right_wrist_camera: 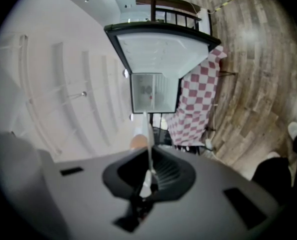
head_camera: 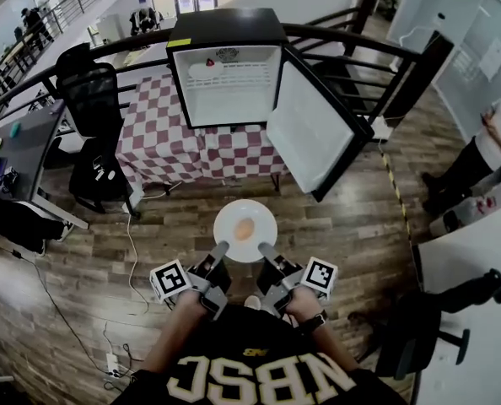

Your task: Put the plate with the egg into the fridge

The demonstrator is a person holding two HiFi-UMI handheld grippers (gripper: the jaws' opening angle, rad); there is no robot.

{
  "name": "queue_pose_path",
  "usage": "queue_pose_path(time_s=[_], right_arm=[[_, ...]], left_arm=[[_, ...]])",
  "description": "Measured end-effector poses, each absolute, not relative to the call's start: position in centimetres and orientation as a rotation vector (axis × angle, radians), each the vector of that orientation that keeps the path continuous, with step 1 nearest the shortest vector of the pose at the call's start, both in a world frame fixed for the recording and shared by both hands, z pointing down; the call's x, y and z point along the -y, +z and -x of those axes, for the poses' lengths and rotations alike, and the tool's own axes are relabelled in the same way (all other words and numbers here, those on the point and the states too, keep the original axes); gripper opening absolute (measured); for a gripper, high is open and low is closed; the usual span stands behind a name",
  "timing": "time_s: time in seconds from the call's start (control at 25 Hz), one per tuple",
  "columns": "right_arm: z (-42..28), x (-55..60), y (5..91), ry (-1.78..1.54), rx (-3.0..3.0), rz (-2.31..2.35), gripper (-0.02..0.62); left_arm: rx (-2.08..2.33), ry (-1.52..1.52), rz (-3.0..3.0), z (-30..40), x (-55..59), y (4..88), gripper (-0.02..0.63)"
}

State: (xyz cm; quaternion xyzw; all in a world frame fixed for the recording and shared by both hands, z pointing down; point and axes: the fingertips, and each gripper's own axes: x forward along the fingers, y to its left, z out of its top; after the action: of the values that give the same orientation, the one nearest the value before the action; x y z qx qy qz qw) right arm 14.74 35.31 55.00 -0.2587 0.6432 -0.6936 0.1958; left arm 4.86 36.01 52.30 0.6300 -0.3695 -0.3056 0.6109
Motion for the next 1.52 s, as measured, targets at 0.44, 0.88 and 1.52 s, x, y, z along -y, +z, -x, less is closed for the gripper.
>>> queue_pose_path(time_s=[0.44,0.88,1.52], right_arm=[[-12.8,-29.0,56.0,-1.952,-1.803,0.738,0.029],[-6.7,-16.8,55.2,-1.885,-1.692,0.774,0.029],[2.6,-8.5,55.5,-1.907,-1.673,0.795,0.031]], left_arm=[[0.856,-0.760,-1.398,-2.6,-30.2,53.7,0.037],[0.790,-0.718,-1.429,3.4,-17.2,52.7,0.037],[0.756,-0.758,-1.320,12.7,-9.2,53.3,0.037]])
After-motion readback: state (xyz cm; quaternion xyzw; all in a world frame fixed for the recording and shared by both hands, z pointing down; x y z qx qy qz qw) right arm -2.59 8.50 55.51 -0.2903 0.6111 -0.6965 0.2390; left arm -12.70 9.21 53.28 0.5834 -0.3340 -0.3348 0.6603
